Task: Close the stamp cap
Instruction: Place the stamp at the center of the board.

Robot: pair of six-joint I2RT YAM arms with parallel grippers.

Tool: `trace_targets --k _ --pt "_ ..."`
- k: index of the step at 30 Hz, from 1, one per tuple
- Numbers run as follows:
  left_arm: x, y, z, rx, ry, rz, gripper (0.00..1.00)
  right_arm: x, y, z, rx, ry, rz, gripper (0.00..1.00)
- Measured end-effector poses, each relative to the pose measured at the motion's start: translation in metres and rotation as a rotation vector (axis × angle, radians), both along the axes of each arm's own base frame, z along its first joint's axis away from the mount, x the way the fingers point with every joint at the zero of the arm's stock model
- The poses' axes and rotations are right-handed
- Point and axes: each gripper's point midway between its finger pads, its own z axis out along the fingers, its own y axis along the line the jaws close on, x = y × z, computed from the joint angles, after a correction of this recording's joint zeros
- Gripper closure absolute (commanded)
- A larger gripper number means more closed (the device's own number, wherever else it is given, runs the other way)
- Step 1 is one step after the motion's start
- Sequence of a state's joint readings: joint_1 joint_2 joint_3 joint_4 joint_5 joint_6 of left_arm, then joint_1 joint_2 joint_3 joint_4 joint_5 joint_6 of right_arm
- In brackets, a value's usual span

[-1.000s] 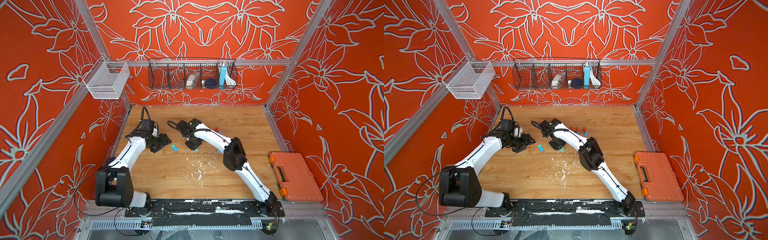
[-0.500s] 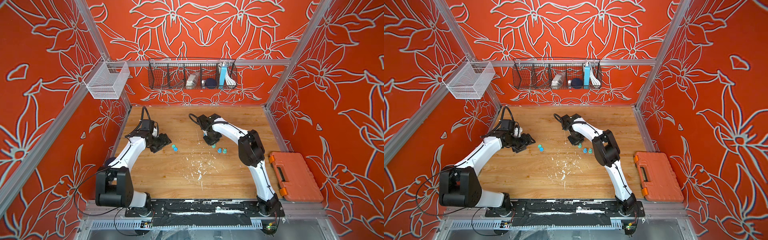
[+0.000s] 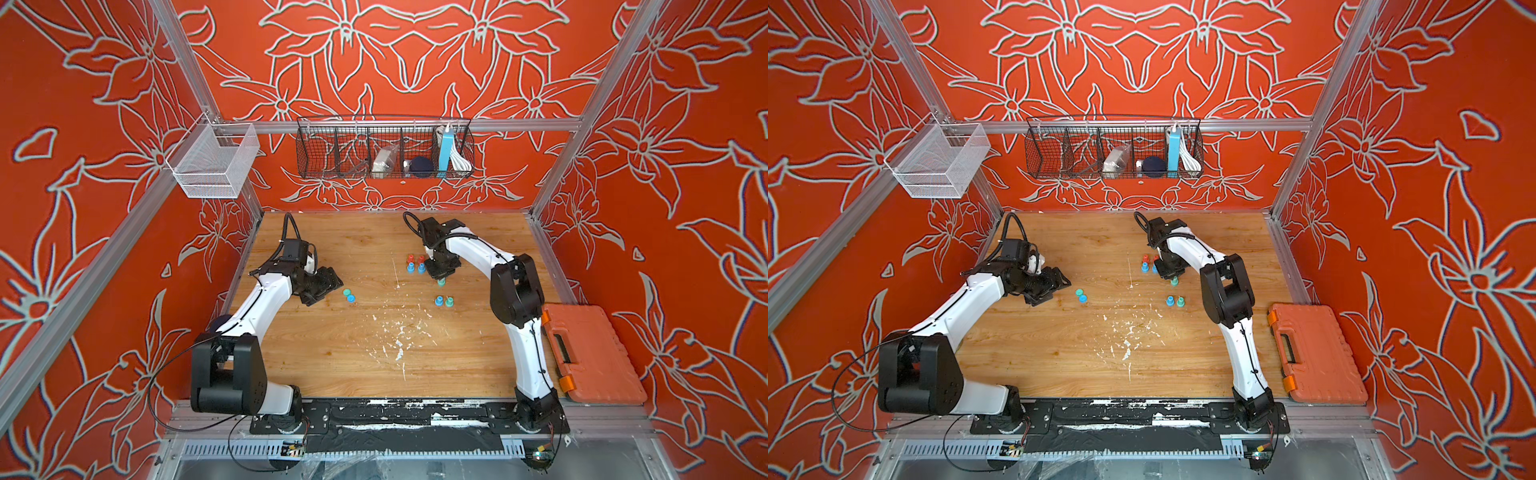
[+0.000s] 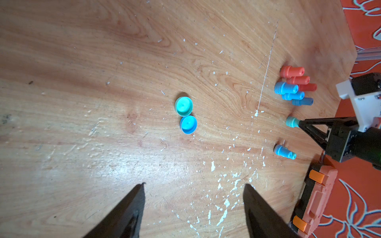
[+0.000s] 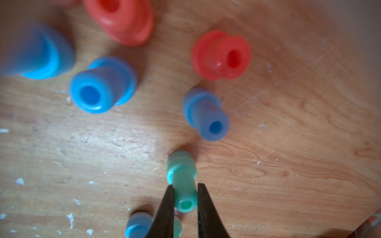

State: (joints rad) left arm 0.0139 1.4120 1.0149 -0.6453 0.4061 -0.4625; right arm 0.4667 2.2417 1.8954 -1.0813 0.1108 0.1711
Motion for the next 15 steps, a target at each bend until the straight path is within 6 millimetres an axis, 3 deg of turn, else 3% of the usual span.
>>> trace_targets --k 15 --pt "0.000 0.000 0.000 0.000 0.002 0.002 0.25 0.060 -0.043 0.003 0.014 -0.048 -0.121 0.90"
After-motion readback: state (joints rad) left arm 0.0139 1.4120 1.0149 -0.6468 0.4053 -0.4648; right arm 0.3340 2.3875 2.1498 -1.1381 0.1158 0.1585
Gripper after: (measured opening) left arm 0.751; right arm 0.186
